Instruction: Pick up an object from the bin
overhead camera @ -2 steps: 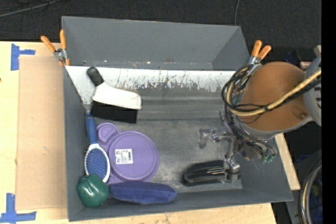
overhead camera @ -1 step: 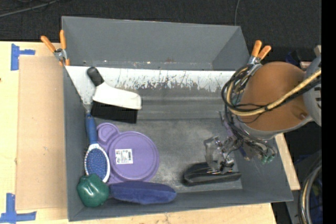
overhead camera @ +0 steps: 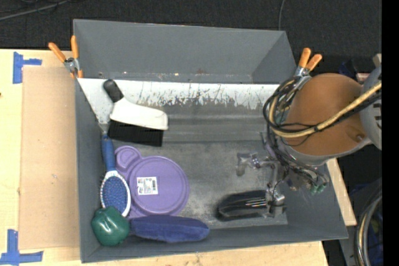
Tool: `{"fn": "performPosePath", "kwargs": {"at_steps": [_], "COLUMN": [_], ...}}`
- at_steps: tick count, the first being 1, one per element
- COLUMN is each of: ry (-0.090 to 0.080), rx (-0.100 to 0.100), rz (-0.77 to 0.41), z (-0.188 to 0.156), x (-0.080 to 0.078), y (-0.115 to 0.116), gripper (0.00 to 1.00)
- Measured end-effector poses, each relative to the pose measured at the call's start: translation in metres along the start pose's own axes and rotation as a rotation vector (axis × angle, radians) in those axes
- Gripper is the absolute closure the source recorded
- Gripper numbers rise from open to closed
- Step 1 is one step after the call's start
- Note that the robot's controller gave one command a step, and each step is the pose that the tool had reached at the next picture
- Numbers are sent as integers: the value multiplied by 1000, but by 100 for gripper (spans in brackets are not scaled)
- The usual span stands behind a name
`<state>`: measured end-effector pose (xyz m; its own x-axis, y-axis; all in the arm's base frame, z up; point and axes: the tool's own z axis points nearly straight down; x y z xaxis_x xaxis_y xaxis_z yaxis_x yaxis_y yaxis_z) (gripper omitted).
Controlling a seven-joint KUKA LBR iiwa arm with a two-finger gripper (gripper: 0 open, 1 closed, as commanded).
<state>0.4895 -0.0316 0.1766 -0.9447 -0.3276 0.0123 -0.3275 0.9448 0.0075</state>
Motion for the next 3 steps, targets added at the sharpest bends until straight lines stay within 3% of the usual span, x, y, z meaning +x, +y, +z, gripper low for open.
{"fn": "performPosePath", "kwargs": {"at_steps": [1, 2, 3], "ry": [0, 0, 0], "rx": [0, 0, 0], "rz": [1, 2, 3], "z": [0, 0, 0], "x": [0, 0, 0], "y": [0, 0, 0], "gripper": [100, 0, 100]}}
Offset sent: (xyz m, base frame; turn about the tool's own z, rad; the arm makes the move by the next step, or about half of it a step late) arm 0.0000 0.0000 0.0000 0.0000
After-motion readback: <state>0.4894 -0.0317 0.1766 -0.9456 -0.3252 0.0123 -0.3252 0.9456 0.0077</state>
